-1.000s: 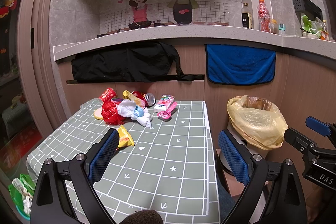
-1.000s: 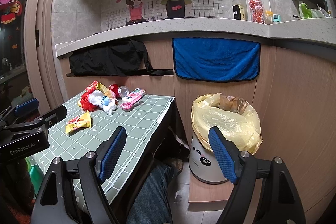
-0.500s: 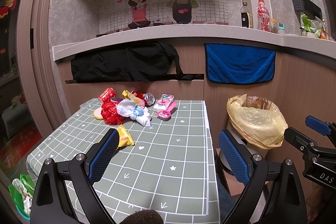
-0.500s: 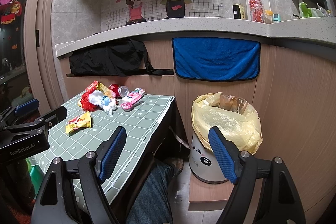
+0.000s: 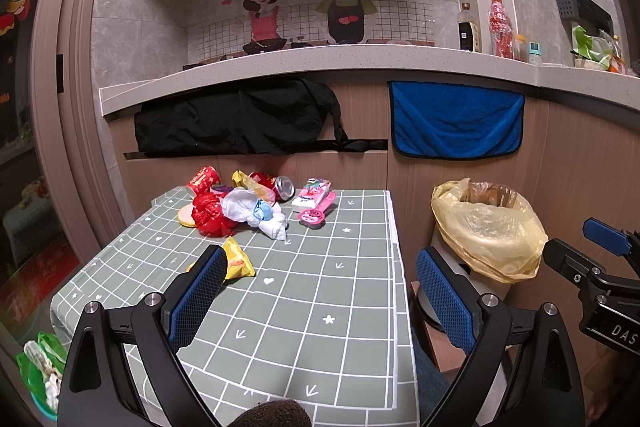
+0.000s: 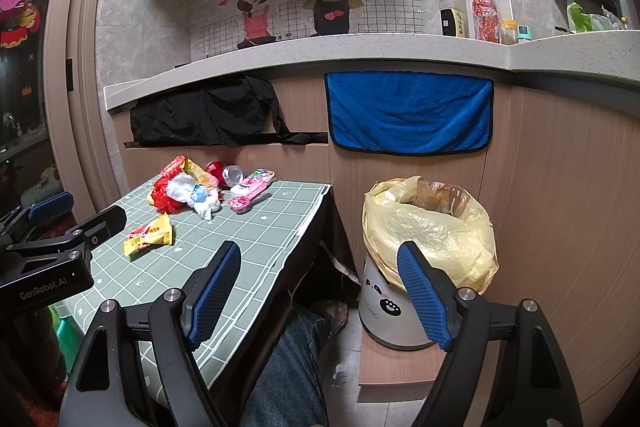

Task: Collect trash

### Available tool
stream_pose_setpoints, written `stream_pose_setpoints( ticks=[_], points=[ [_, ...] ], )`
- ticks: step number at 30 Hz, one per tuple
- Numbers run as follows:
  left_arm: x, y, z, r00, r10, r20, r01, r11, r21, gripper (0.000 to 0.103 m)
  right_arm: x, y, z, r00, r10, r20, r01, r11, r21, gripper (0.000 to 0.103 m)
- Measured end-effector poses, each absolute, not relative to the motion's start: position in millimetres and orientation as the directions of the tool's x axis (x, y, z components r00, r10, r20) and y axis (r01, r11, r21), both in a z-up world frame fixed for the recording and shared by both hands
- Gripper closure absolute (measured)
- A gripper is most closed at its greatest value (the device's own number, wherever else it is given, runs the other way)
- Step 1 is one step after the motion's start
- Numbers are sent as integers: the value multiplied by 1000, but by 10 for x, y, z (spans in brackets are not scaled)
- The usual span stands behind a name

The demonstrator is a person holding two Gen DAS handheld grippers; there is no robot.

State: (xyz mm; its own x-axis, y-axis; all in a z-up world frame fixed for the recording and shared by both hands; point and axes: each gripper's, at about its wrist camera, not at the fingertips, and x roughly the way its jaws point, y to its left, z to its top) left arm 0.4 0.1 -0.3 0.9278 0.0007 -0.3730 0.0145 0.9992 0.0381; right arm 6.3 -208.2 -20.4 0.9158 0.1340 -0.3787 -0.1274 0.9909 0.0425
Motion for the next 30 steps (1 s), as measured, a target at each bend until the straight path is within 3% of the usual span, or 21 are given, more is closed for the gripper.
stream_pose_setpoints(
  ticks=[16,30],
  points=[
    [11,-15,10,932,3,-363,7,1000,27,8,99,-2096,-200,917,127,-379,-122,992,39,25],
    [779,720,137,936,6,-353,-14,1000,-21,8,808,-1947,193,941,118,-317,-123,992,4,25]
  ],
)
